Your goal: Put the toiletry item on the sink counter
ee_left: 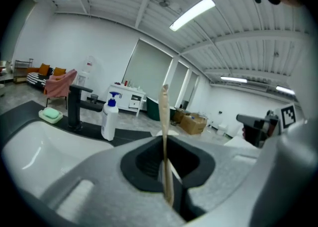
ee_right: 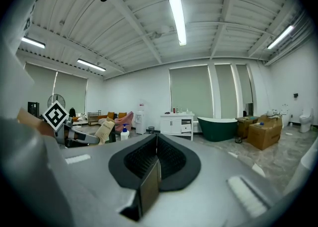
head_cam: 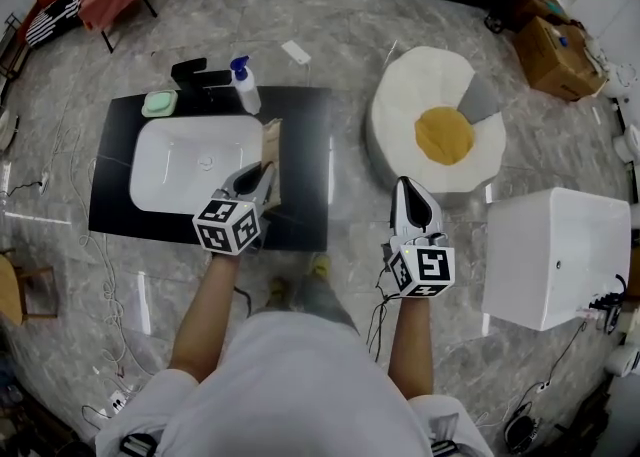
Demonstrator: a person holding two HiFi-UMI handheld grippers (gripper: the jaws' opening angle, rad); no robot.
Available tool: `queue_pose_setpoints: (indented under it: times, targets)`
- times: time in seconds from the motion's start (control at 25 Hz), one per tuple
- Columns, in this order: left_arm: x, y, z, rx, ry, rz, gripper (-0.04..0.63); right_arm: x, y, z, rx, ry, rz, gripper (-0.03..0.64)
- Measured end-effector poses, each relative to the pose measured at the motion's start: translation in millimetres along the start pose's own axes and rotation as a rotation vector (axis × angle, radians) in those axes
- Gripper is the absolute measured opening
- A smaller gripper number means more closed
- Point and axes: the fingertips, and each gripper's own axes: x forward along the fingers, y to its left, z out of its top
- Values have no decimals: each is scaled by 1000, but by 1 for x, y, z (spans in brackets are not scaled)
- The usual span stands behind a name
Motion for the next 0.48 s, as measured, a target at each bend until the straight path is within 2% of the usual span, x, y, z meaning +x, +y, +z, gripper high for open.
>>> queue_pose_setpoints:
  times: [0.48]
  targets:
    - [72,13,-68,-54,143,28,23,25,-35,-33,24,61,4,5]
